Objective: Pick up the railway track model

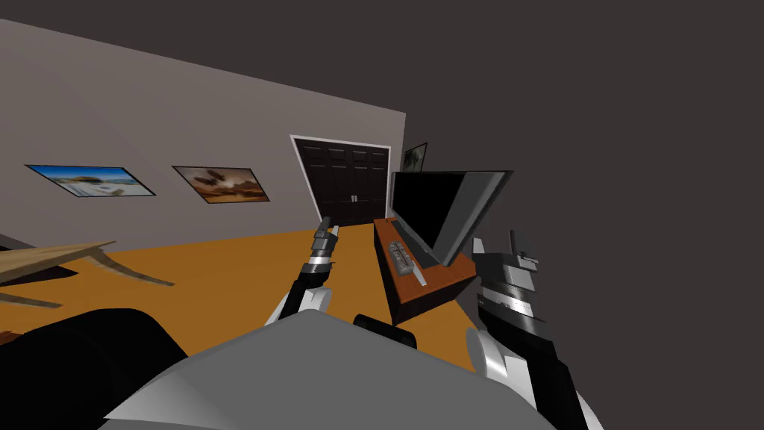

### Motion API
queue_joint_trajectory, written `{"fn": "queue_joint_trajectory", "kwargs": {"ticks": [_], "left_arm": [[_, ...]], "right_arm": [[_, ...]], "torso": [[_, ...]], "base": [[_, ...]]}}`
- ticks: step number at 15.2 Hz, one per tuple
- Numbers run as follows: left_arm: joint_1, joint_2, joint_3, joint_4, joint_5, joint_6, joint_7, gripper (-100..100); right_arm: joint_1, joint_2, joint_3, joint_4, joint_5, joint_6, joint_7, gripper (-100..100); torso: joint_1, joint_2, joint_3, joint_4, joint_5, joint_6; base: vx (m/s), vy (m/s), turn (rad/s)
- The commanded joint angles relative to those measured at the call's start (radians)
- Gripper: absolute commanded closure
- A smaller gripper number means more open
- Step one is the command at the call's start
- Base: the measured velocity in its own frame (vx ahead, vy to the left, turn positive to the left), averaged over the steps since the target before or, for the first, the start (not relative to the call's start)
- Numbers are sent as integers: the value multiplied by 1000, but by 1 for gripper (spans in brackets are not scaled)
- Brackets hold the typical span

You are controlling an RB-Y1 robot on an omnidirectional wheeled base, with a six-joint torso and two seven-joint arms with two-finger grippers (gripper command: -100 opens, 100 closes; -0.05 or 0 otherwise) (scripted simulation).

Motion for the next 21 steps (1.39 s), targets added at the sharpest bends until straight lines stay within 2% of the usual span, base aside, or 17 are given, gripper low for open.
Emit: {"fn": "queue_joint_trajectory", "kwargs": {"ticks": [1, 2, 5, 6, 7, 8, 11, 12, 13, 15, 16, 17, 18, 19, 20, 21], "left_arm": [[0, 0, 0, 0, 0, 0, 0, 0], [0, 0, 0, 0, 0, 0, 0, 0], [0, 0, 0, 0, 0, 0, 0, 0], [0, 0, 0, 0, 0, 0, 0, 0], [0, 0, 0, 0, 0, 0, 0, 0], [0, 0, 0, 0, 0, 0, 0, 0], [0, 0, 0, 0, 0, 0, 0, 0], [0, 0, 0, 0, 0, 0, 0, 0], [0, 0, 0, 0, 0, 0, 0, 0], [0, 0, 0, 0, 0, 0, 0, 0], [0, 0, 0, 0, 0, 0, 0, 0], [0, 0, 0, 0, 0, 0, 0, 0], [0, 0, 0, 0, 0, 0, 0, 0], [0, 0, 0, 0, 0, 0, 0, 0], [0, 0, 0, 0, 0, 0, 0, 0], [0, 0, 0, 0, 0, 0, 0, 0]], "right_arm": [[11, -50, 3, 7, 3, 4, 3, -100], [11, -56, 3, 7, 3, 4, 3, -100], [35, -129, 11, 23, 9, 13, 9, -100], [35, -138, 11, 23, 9, 13, 9, -100], [52, -172, 17, 35, 13, 19, 13, -100], [52, -180, 17, 35, 13, 19, 13, -100], [95, -251, 30, 63, 23, 34, 25, -100], [95, -267, 30, 63, 23, 34, 25, -100], [119, -294, 39, 80, 29, 43, 31, -100], [119, -311, 39, 80, 29, 43, 31, -100], [146, -346, 48, 99, 36, 52, 39, -100], [146, -355, 48, 99, 36, 52, 39, -100], [175, -385, 57, 119, 43, 63, 47, -100], [175, -400, 57, 119, 43, 63, 47, -100], [206, -425, 68, 140, 51, 74, 56, -100], [206, -444, 68, 140, 51, 74, 56, -100]], "torso": [[0, 0, 0, 0, 0, 0], [1, 0, 0, 0, 0, 0], [3, 1, 1, 0, 1, 0], [4, 1, 1, 0, 1, 0], [4, 2, 1, 0, 1, 0], [5, 2, 1, 0, 1, 0], [7, 1, 0, 0, 2, 0], [7, 1, 0, 0, 2, 0], [7, 1, 1, 0, 2, 0], [7, 1, 0, 0, 2, 0], [6, 0, 0, 0, 1, 0], [6, 0, 0, 0, 1, 0], [6, -1, 0, 0, 1, 0], [7, -1, -1, 0, 1, 0], [7, -2, -1, 0, 2, 0], [8, -2, -1, 0, 2, 0]], "base": [[-5, 21, 33], [-11, 34, 37], [-17, 55, 45], [-19, 65, 48], [-22, 84, 69], [-11, 88, 59], [-4, 99, 80], [-19, 97, 76], [-8, 102, 93], [8, 83, 52], [11, 83, 80], [19, 85, 100], [30, 101, 124], [36, 104, 99], [31, 119, 139], [1, 79, -18]]}}
